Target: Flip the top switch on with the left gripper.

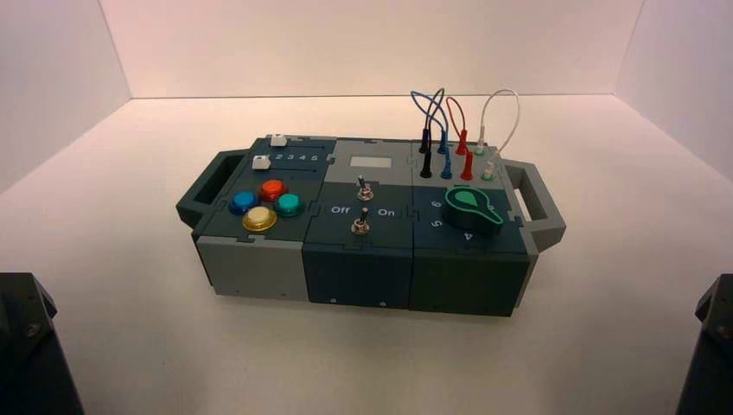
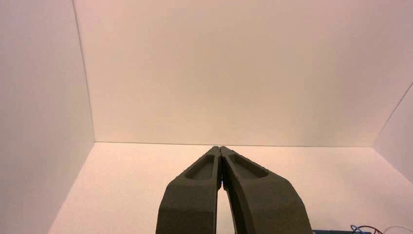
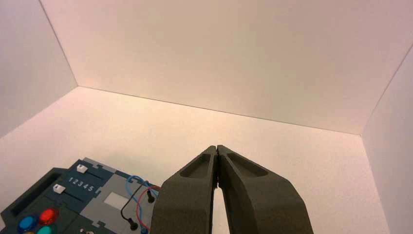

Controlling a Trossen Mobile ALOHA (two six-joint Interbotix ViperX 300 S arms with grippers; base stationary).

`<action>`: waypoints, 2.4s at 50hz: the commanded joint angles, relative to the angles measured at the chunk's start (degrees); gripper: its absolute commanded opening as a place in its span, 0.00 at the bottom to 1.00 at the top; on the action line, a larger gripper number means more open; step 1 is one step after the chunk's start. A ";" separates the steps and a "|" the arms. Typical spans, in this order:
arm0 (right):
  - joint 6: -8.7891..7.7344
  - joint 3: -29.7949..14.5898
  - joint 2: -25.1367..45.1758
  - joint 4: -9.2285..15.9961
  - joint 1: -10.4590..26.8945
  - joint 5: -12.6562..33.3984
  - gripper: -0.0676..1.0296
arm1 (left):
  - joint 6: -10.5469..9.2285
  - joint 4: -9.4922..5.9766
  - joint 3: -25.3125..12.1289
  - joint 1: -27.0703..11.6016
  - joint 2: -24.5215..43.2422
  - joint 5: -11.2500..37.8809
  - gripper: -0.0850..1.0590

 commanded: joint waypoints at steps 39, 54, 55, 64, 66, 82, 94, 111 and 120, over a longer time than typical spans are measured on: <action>0.00 -2.72 5.89 2.72 -0.18 5.19 0.04 | 0.09 -0.53 -2.46 -0.70 3.43 2.99 0.05; 0.00 -5.45 18.98 6.86 0.09 13.36 0.04 | 0.09 -0.62 -5.63 -2.90 7.12 10.72 0.05; -0.09 -5.89 20.21 7.12 0.09 13.89 0.04 | 0.09 -0.62 -5.89 -3.16 7.47 11.25 0.05; -0.26 -7.29 29.88 8.44 0.62 17.31 0.04 | 0.18 -0.44 -8.61 -7.82 13.54 16.35 0.05; -0.26 -7.38 31.46 8.79 0.88 17.67 0.04 | 0.18 -0.44 -8.79 -8.53 14.33 16.70 0.05; -0.26 -7.47 43.33 13.89 5.01 18.19 0.04 | 0.26 -0.35 -12.22 -15.73 26.63 22.68 0.05; 0.44 -5.71 47.02 14.06 4.92 15.82 0.04 | 0.00 -0.35 -13.45 -21.09 34.19 21.62 0.05; 1.14 -5.54 53.35 14.59 4.57 11.78 0.04 | 0.00 -0.44 -16.17 -21.45 38.94 22.94 0.05; 1.14 -6.15 58.27 14.68 4.57 10.46 0.04 | 0.00 -0.35 -17.93 -23.29 43.42 25.31 0.05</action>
